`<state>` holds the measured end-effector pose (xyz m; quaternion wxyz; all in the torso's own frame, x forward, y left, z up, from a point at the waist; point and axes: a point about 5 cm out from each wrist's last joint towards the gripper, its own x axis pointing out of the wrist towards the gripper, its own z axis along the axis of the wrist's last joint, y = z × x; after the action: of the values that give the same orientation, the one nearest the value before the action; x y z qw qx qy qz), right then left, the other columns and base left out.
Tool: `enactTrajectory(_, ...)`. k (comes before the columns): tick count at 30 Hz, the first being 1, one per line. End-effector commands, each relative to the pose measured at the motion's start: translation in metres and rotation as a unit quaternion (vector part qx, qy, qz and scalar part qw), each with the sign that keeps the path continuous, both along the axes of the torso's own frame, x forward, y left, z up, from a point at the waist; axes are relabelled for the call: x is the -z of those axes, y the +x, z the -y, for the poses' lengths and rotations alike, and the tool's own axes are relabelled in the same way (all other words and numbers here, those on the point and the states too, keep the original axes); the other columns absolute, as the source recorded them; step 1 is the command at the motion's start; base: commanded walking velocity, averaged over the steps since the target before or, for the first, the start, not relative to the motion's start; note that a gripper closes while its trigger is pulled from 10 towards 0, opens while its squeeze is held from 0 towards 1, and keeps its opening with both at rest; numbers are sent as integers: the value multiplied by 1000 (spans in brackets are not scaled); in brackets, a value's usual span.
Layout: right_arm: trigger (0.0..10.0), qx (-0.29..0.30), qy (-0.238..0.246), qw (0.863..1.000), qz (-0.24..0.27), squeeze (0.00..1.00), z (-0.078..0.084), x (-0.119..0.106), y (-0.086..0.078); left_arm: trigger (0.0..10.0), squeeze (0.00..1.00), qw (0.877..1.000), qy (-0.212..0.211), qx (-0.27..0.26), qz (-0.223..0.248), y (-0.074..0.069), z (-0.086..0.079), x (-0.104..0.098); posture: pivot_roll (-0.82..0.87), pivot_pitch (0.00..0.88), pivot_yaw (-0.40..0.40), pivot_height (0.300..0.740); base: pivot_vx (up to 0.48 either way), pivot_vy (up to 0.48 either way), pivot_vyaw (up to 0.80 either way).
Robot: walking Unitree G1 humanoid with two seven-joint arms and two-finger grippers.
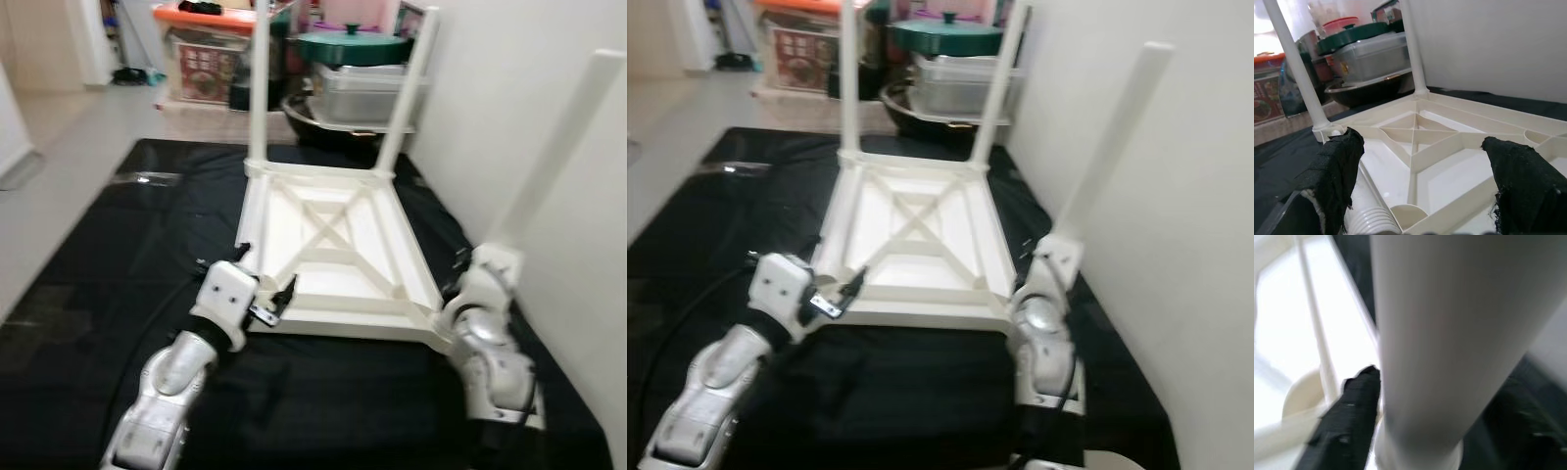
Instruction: Building children table
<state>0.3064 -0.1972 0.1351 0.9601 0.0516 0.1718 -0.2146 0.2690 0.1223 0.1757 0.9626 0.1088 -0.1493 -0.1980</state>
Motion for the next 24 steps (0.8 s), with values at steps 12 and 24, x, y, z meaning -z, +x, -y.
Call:
enactTrajectory(12,10000,-267,12,944,193,0,-1,-79,20,10000,0,1000,7,7,-10,5,3,6,43,0,-89,740,0,0,0)
enactTrajectory(24,8157,-623,68,761,170,0,-40,-60,9,10000,0,1000,12,4,2,7,1,2,86,0,-129,740,0,0,0)
